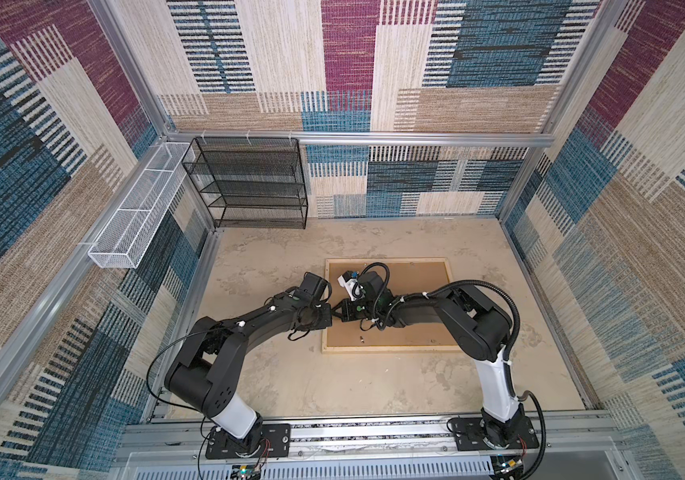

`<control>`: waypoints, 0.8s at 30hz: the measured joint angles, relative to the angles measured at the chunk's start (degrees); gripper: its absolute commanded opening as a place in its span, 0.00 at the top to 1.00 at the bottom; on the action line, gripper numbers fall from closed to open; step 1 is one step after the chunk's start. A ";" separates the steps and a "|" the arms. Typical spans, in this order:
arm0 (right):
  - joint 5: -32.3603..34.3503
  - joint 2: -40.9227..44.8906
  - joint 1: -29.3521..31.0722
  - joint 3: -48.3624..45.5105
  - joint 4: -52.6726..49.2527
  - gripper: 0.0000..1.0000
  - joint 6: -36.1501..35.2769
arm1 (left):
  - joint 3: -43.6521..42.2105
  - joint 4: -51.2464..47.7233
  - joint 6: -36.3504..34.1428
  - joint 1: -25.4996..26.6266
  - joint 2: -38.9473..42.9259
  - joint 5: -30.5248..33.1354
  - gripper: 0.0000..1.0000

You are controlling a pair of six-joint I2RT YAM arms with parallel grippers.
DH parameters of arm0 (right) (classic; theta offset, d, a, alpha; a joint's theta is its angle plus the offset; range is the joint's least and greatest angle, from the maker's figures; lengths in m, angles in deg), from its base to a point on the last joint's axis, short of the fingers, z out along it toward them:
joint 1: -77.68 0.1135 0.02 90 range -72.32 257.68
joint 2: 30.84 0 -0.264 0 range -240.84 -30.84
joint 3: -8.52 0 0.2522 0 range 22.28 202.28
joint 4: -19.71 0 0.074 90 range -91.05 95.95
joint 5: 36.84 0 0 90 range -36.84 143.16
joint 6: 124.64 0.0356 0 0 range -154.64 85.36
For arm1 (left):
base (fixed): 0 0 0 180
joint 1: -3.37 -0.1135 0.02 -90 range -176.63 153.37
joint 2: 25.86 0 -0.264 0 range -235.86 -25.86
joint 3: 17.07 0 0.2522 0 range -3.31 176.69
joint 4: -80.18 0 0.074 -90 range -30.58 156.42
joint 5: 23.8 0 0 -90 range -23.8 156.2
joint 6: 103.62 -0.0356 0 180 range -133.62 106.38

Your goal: Put the photo into the frame

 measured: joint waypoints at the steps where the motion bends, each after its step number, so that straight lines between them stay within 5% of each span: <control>1: 0.31 -0.04 0.15 -0.02 0.39 1.00 0.81 | 0.02 0.00 0.00 0.04 0.00 0.09 0.87; 24: 7.56 -1.22 2.78 -0.72 6.62 1.00 8.17 | 0.90 2.10 0.02 0.92 -1.46 6.67 0.82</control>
